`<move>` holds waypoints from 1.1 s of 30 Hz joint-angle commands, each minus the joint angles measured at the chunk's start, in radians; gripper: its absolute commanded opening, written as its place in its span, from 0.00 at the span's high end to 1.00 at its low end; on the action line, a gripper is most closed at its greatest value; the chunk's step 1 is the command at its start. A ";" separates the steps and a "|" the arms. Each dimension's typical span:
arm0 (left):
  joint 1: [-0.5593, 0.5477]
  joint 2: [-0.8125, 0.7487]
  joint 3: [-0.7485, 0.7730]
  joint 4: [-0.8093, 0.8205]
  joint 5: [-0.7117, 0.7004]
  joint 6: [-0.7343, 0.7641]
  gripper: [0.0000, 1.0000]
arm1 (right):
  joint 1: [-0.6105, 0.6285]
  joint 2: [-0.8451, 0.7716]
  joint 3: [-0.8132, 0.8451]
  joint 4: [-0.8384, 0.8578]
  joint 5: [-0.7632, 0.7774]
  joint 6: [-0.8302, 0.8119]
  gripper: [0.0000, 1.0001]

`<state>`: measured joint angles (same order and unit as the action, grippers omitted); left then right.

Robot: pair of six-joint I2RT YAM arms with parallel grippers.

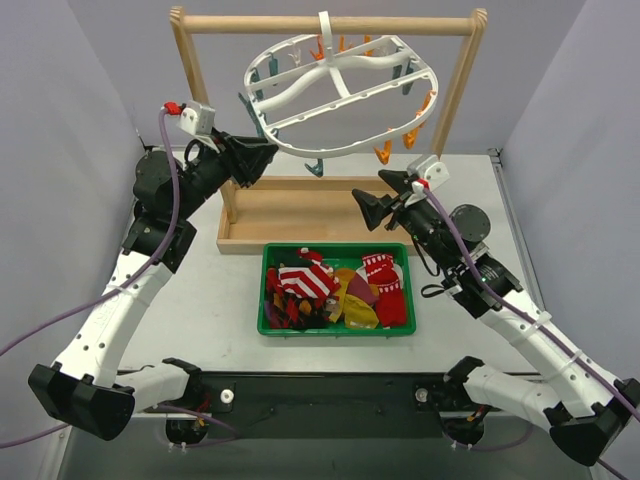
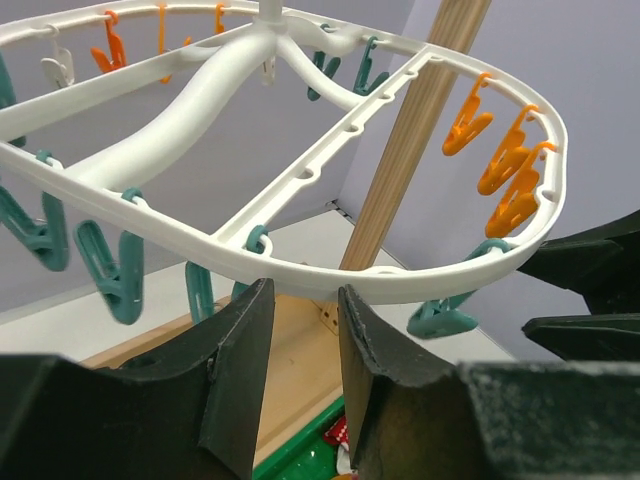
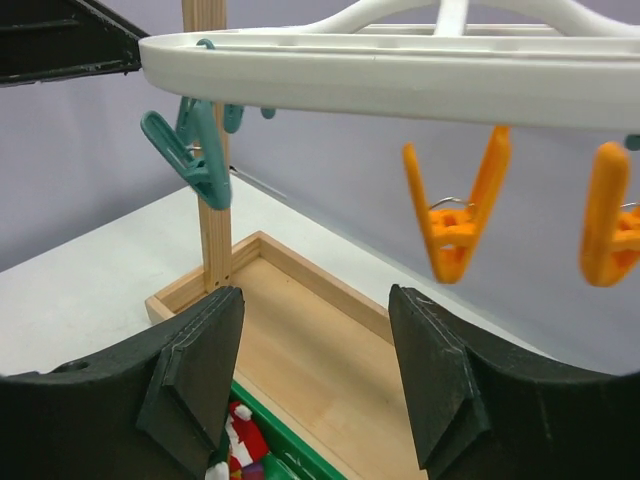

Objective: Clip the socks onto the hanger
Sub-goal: Open the clamp at the hanger.

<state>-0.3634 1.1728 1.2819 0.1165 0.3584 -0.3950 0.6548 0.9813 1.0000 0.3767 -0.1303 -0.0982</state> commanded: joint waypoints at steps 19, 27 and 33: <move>0.020 -0.033 0.062 0.000 -0.098 0.039 0.64 | -0.195 -0.029 0.015 0.047 0.008 -0.028 0.32; 0.024 -0.036 0.047 0.006 -0.099 0.041 0.64 | -0.247 -0.032 0.020 0.079 -0.100 0.051 0.30; 0.023 -0.039 0.040 0.009 -0.075 0.013 0.64 | -0.189 0.023 0.034 0.126 -0.190 0.092 0.27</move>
<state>-0.3447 1.1591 1.2984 0.1085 0.2695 -0.3603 0.4225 0.9745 0.9855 0.3939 -0.2417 -0.0406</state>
